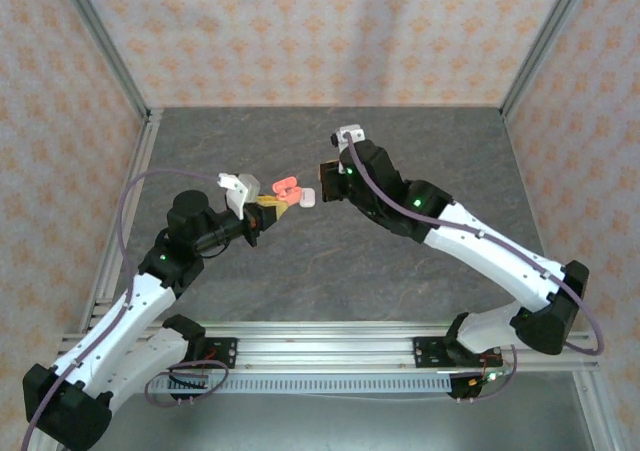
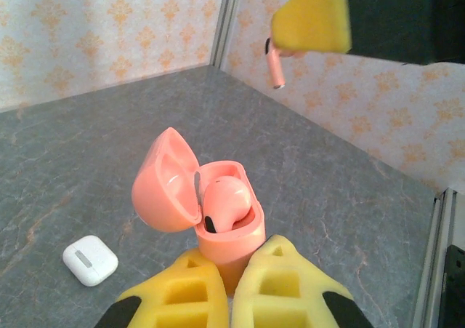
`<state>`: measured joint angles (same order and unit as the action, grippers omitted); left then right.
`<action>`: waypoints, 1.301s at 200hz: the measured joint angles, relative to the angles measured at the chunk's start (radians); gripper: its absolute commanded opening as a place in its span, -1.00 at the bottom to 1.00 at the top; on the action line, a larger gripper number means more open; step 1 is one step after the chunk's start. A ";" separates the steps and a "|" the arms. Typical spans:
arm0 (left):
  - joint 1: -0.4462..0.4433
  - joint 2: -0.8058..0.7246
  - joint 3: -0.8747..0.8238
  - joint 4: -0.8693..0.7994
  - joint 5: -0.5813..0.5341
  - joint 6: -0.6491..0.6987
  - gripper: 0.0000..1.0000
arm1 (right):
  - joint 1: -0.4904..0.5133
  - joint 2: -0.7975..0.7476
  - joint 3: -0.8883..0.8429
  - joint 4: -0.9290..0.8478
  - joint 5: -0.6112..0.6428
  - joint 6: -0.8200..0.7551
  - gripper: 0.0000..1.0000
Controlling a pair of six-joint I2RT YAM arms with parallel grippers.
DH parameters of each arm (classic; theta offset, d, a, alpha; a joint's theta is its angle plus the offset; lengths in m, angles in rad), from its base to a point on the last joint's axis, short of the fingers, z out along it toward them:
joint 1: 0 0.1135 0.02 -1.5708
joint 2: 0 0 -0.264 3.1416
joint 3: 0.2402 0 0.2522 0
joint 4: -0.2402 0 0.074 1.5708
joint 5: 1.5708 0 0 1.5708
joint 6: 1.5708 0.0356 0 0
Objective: Insert wireless bluetooth earbuds into charging case
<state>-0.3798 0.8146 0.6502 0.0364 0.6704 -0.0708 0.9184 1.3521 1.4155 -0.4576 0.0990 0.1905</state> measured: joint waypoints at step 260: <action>0.000 -0.056 0.011 0.013 0.029 -0.007 -1.00 | 0.058 0.038 -0.060 0.171 -0.093 -0.117 -0.84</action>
<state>-0.3798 0.7589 0.6613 0.0494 0.6994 -0.0780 0.9768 1.3903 1.3552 -0.2867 0.0063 0.0734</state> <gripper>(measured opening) 0.056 0.084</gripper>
